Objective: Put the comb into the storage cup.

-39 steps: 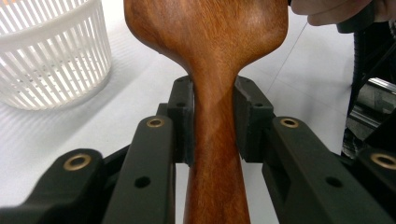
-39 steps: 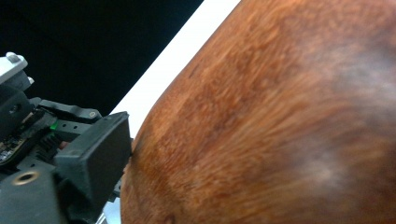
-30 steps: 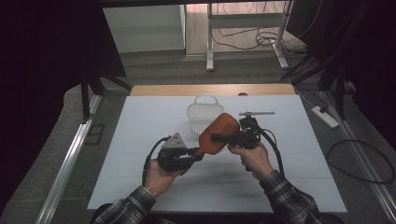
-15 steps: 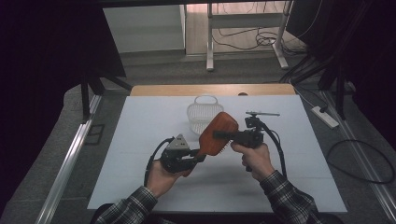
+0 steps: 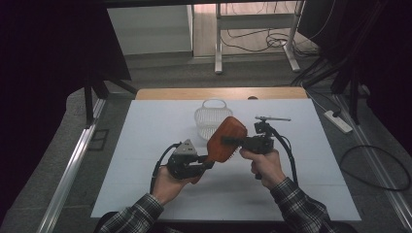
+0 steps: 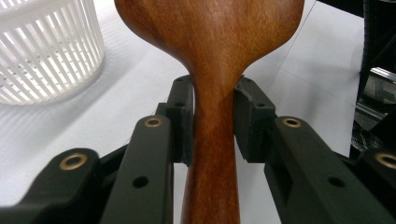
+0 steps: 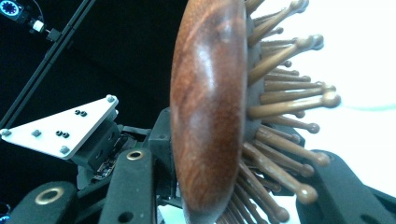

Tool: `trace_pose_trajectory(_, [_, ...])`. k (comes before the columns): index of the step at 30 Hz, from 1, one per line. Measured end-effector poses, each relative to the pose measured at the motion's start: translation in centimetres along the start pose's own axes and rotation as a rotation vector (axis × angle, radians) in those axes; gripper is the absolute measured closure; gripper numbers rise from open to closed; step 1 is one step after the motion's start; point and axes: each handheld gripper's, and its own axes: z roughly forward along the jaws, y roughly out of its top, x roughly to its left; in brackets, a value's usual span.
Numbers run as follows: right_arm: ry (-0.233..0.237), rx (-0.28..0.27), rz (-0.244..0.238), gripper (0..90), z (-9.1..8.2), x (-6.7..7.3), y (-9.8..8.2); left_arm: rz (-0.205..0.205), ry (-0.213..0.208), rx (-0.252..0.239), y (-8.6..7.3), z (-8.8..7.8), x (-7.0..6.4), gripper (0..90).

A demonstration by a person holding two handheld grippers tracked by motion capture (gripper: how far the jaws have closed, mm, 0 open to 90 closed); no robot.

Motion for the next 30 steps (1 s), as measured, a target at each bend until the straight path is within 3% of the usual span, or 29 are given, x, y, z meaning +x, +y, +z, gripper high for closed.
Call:
trace_pose_trajectory(12, [-0.043,0.003,-0.044,55.3,-0.03,0.08,-0.02,-0.013,0.005,0.05,-0.11,0.27,0.19,57.6])
trace_pose_trajectory(25, [-0.084,0.004,-0.113,55.3,-0.26,0.34,0.19,-0.036,0.018,0.066,-0.71,-0.05,0.77,29.7])
trace_pose_trajectory(30, [-0.094,-0.006,-0.123,55.2,-0.38,0.33,0.27,-0.019,0.038,0.07,-0.96,-0.19,0.78,18.6])
